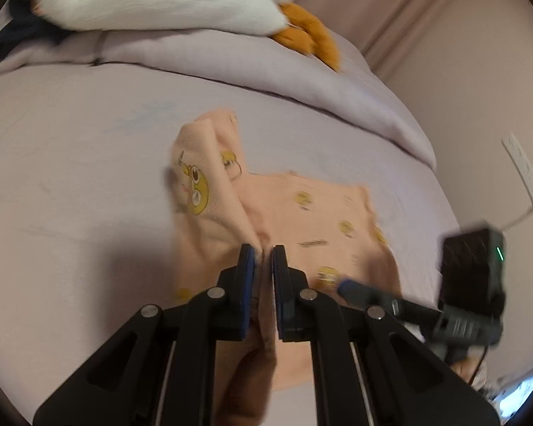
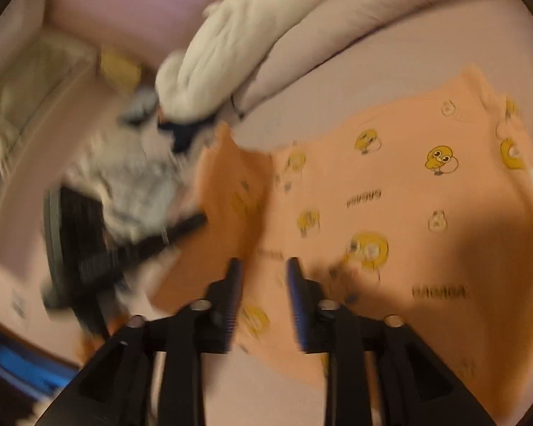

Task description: Fold small clothes

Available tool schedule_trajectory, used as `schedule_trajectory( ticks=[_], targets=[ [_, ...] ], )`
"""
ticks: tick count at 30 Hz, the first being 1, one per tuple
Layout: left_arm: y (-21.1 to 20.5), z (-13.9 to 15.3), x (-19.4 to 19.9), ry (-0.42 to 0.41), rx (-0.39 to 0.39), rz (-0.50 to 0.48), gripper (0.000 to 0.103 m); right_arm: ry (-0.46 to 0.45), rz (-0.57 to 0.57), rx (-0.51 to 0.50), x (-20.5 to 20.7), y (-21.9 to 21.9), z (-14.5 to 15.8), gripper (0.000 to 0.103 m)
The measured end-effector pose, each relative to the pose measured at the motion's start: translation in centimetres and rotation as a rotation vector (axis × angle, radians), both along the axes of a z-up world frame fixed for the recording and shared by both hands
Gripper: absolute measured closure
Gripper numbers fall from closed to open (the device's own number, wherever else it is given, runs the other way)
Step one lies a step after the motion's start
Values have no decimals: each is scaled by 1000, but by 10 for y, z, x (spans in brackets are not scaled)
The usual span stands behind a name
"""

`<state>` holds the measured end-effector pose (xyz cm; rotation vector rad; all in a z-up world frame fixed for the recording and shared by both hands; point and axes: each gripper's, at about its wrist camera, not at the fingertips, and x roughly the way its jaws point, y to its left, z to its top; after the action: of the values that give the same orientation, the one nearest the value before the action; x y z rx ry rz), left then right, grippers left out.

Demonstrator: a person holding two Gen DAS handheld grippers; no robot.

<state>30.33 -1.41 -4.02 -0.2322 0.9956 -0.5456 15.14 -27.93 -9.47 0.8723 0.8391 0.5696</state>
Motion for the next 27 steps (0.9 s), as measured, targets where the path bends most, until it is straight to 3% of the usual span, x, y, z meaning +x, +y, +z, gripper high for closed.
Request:
schedule_trajectory(
  ticks=[3, 8, 12, 15, 16, 17, 18, 19, 27],
  targets=[
    [-30, -16, -3, 16, 37, -52, 95, 72, -20, 126, 20, 4, -21, 51],
    [-37, -40, -7, 68, 23, -102, 95, 123, -5, 93, 37, 22, -30, 51],
    [-18, -49, -13, 102, -60, -126, 95, 124, 26, 32, 51, 30, -22, 51],
    [-7, -43, -26, 80, -98, -147, 95, 115, 49, -19, 66, 47, -18, 51],
    [-3, -41, -29, 74, -107, -151, 95, 108, 58, -50, 67, 49, -17, 53],
    [0, -39, -32, 69, -112, -151, 95, 102, 63, -79, 68, 50, -17, 68],
    [6, -35, -37, 63, -119, -148, 95, 102, 60, -126, 72, 56, -15, 90],
    [11, -32, -40, 61, -128, -145, 95, 97, 50, -173, 71, 59, -14, 94],
    [51, -11, -65, 47, -141, -83, 91, -26, -12, -254, 48, 37, 24, 95]
  ],
)
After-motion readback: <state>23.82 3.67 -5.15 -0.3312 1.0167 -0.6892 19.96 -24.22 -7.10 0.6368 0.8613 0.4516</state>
